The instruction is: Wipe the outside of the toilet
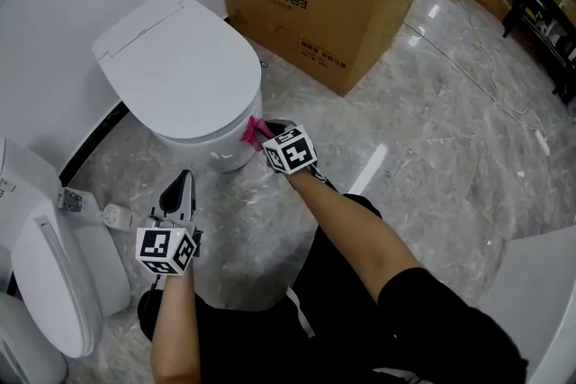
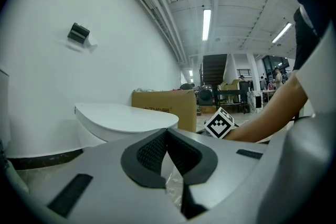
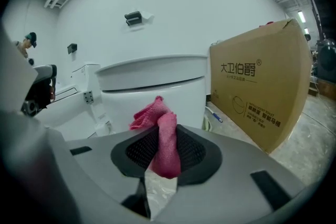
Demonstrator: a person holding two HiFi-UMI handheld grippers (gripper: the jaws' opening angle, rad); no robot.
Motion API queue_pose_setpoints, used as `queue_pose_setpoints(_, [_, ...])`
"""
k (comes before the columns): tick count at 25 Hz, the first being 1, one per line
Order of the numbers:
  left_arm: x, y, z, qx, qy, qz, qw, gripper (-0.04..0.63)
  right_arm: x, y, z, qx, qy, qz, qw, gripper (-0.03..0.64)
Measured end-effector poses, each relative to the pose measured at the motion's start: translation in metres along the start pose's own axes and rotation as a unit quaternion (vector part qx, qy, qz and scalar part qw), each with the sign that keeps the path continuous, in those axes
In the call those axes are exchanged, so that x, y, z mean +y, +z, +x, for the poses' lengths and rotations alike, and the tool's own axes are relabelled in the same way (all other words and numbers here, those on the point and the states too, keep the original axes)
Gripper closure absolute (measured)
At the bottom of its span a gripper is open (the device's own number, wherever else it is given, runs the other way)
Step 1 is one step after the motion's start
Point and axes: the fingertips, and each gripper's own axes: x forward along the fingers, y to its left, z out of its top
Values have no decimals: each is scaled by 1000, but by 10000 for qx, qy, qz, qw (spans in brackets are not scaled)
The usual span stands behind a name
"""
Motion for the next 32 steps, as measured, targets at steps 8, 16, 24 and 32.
queue_pose_setpoints(8, [8, -10, -8, 89, 109, 8, 9999, 581, -30, -8, 10, 8, -323, -99, 9994, 499])
queue_pose_setpoints(16, [8, -20, -20, 273, 151, 49, 9995, 581, -75, 17, 30, -48, -698, -410, 9967, 502])
queue_pose_setpoints(24, [7, -27, -36, 370, 194, 94, 9991, 581, -108, 59, 48, -101, -1079, -1241, 9863, 503])
queue_pose_setpoints(32, [10, -26, -34, 258, 250, 33, 9994, 581, -108, 46, 28, -134, -1224, -1169, 9855, 500])
